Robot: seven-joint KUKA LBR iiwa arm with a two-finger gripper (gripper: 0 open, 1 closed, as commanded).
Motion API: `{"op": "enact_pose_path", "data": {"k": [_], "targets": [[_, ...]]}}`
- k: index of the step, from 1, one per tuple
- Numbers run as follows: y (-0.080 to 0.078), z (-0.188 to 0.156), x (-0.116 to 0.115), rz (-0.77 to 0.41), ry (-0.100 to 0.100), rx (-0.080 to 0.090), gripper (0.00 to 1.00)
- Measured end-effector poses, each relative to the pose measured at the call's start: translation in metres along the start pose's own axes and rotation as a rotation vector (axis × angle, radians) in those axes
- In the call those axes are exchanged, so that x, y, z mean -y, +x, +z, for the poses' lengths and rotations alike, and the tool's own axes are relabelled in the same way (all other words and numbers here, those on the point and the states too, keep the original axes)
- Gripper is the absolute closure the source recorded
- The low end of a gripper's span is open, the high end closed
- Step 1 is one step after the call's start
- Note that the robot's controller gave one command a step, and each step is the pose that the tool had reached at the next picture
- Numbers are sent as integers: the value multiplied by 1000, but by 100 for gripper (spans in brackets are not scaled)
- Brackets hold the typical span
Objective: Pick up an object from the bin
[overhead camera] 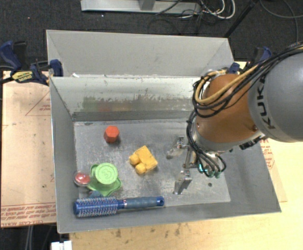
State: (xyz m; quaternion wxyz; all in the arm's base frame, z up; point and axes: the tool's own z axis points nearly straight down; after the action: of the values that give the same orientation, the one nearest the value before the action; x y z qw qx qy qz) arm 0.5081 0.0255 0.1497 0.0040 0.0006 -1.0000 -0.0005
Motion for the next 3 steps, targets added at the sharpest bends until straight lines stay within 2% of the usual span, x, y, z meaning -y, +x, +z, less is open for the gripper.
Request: {"op": "enact_pose_path", "data": {"k": [1, 2, 3], "targets": [[-5, 64, -78, -341, 0, 27, 0], [-87, 48, -51, -595, 4, 14, 0], [-118, 38, -3, -609, 7, 15, 0]]}}
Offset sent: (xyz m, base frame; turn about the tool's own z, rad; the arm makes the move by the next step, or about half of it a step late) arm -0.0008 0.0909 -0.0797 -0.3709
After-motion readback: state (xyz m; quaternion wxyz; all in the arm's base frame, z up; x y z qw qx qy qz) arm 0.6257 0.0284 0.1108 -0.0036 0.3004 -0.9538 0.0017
